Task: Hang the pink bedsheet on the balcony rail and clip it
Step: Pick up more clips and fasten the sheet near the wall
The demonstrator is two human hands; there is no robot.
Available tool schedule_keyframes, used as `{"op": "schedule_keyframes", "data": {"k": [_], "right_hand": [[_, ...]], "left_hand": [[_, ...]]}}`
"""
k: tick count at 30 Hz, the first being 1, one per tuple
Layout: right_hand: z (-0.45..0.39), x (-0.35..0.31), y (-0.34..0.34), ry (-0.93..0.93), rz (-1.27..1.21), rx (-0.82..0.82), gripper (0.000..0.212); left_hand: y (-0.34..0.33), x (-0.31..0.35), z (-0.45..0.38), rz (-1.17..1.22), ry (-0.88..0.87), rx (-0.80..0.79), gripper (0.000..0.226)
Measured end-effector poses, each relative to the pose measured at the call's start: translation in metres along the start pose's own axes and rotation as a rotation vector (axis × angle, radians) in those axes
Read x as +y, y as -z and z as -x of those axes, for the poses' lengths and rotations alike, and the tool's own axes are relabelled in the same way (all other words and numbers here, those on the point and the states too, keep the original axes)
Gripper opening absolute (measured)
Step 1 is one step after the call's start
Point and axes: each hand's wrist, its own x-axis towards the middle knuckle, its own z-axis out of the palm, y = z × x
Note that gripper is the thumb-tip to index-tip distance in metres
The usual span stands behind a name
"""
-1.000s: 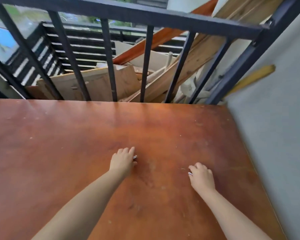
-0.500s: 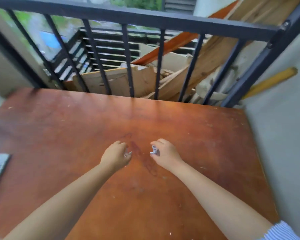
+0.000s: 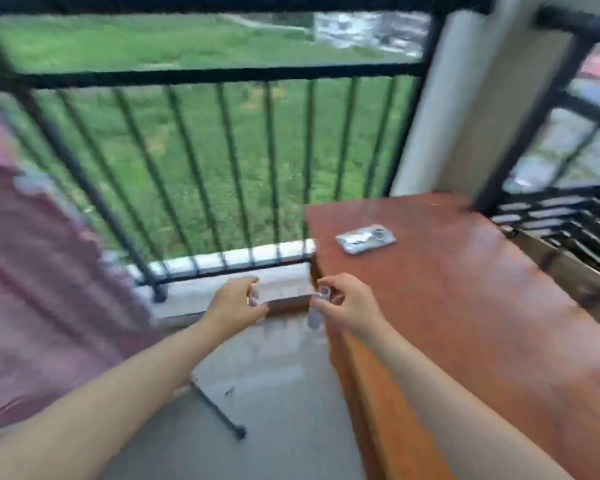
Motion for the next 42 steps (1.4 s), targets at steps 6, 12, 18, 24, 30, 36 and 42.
{"op": "schedule_keyframes", "data": {"k": [6, 12, 18, 24, 30, 36, 42], "right_hand": [[-0.023, -0.183, -0.18, 0.31, -0.085, -0.295, 0.03], [0.01, -0.351, -0.346, 0.509, -0.064, -0.576, 0.035], [0.01, -0.49, -0.475, 0.67, -0.069, -0.686, 0.043], [0.004, -0.648, -0.619, 0.97, -0.053, -0.832, 0.046], [0.019, -0.822, -0.761, 1.125, -0.131, -1.018, 0.049], [0.07, -0.981, -0.9, 1.108, -0.195, -1.077, 0.029], [0.115, -1.134, -1.026, 1.186, -0.165, -0.973, 0.034]], "left_hand": [[0.14, -0.175, 0.107, 0.137, 0.284, 0.269, 0.064], [0.237, -0.32, 0.219, 0.185, 0.563, 0.601, 0.045], [0.333, -0.444, 0.31, 0.257, 0.763, 0.981, 0.027], [0.44, -0.581, 0.387, 0.271, 0.964, 1.293, 0.033], [0.572, -0.719, 0.458, 0.313, 1.084, 1.454, 0.033], [0.669, -0.818, 0.53, 0.587, 0.968, 1.78, 0.03], [0.8, -0.96, 0.624, 0.601, 0.989, 1.967, 0.025]]}}
